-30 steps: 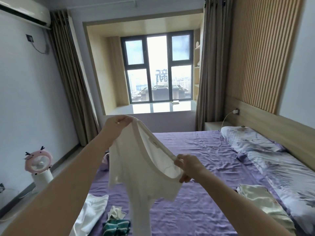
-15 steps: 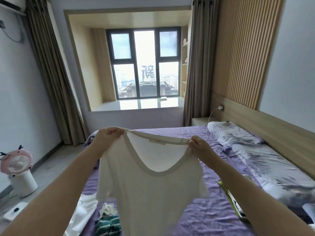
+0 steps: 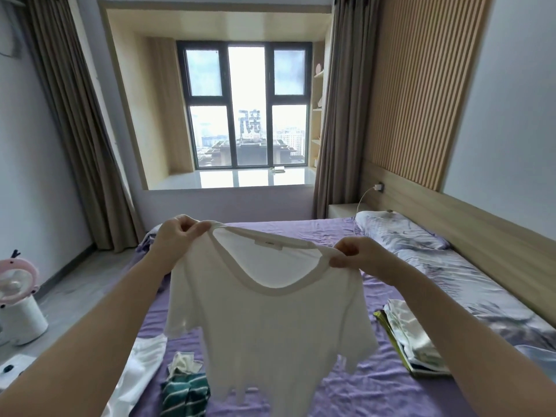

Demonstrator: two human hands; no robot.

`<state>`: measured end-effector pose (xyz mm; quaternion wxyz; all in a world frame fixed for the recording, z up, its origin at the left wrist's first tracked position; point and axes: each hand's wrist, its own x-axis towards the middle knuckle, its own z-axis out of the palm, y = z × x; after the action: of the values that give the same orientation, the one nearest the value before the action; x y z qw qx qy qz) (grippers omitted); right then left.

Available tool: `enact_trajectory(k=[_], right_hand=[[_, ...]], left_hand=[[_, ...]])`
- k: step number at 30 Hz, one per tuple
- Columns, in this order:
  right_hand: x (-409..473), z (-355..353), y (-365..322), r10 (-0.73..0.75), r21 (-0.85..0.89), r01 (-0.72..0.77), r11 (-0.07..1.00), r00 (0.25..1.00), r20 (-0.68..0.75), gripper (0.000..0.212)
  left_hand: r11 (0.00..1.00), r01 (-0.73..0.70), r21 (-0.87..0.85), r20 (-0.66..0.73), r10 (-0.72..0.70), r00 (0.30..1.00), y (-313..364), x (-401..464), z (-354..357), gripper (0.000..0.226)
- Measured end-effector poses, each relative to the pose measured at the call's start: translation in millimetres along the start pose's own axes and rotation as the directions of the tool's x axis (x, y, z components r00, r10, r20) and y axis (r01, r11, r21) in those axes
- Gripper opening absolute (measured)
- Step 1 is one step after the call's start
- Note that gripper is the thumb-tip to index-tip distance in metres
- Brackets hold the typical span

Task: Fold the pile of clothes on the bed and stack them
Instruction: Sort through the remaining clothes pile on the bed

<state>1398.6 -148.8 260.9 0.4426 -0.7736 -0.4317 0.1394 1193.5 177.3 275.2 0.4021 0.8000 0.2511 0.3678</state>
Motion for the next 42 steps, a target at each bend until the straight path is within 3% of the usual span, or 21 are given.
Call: enact_trajectory(k=[5, 11, 17, 21, 26, 32, 36, 42], right_hand=[[7.4, 13.3, -7.1, -0.002, 0.069, 0.018, 0.997, 0.975, -0.220, 0.027], [14.0, 9.1, -22.2, -0.096, -0.194, 0.046, 0.980, 0.961, -0.260, 0.043], [18.9, 0.6, -26.3, -0.156, -0.236, 0.079, 0.969, 0.932, -0.327, 0.016], [21.7, 1.3, -25.1, -0.094, -0.121, 0.038, 0.992, 0.858, -0.505, 0.014], [5.9, -9.5, -21.5, -0.084, -0.082, 0.037, 0.996, 0.709, -0.700, 0.007], [-34.7, -43.2, 13.9, -0.077, -0.211, -0.061, 0.976, 0.805, -0.589, 0.043], [-68.3, -58.9, 46.6, -0.054, -0.224, -0.064, 0.972, 0.872, -0.487, 0.045], [-105.0, -83.1, 89.4, -0.026, -0.234, -0.041, 0.971, 0.961, -0.276, 0.052]], left_hand=[[0.996, -0.049, 0.068, 0.079, 0.044, 0.996, 11.5, -2.4, 10.2, 0.038], [0.998, -0.057, 0.012, 0.087, 0.056, 0.995, 10.1, -0.5, 18.0, 0.046], [1.000, -0.015, 0.019, 0.079, 0.013, 0.997, 6.5, 8.8, 24.7, 0.041], [0.998, 0.005, 0.067, 0.020, -0.006, 1.000, 16.8, 8.5, 35.4, 0.029], [0.971, -0.130, 0.199, -0.009, 0.134, 0.991, 33.0, 4.2, 47.5, 0.037], [0.929, -0.171, 0.327, 0.012, 0.176, 0.984, 44.3, -29.1, 68.6, 0.055], [0.928, -0.179, 0.327, 0.064, 0.167, 0.984, 45.8, -71.4, 86.8, 0.051], [0.859, -0.178, 0.479, 0.046, 0.178, 0.983, 49.0, -133.1, 106.8, 0.046]])
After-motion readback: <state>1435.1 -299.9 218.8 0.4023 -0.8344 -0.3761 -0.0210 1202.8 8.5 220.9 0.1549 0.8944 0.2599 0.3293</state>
